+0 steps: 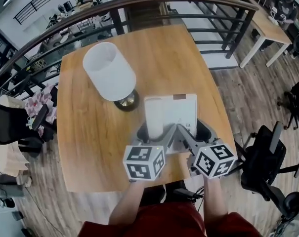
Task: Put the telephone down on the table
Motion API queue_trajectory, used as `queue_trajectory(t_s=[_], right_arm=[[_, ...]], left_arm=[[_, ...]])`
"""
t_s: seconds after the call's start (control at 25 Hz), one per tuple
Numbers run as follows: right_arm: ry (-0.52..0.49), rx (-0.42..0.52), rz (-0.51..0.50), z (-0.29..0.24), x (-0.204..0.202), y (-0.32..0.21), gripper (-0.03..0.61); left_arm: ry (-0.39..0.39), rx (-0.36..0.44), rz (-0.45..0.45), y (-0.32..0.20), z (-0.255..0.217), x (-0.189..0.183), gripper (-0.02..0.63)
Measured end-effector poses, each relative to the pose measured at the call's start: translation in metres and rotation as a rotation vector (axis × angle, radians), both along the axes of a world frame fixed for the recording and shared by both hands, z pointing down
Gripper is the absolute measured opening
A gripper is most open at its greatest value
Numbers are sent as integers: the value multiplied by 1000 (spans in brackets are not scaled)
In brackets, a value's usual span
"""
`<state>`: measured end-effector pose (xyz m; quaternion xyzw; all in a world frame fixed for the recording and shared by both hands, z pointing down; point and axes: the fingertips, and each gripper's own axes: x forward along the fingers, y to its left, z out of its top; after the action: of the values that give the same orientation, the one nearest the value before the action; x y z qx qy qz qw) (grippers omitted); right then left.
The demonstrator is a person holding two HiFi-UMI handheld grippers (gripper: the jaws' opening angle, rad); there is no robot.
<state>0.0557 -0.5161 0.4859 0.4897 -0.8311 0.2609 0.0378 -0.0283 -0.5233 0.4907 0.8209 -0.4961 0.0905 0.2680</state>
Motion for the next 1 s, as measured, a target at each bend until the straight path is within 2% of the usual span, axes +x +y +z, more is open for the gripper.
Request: queue_trajectory(t_s=[0.56, 1.0], right_arm=[[-6, -191, -17, 99, 27, -50, 273], [0, -298, -7, 155, 42, -67, 273]], left_arm=[[-12, -190, -21, -48, 100, 27, 399], [-11, -296, -15, -64, 157, 42, 399]])
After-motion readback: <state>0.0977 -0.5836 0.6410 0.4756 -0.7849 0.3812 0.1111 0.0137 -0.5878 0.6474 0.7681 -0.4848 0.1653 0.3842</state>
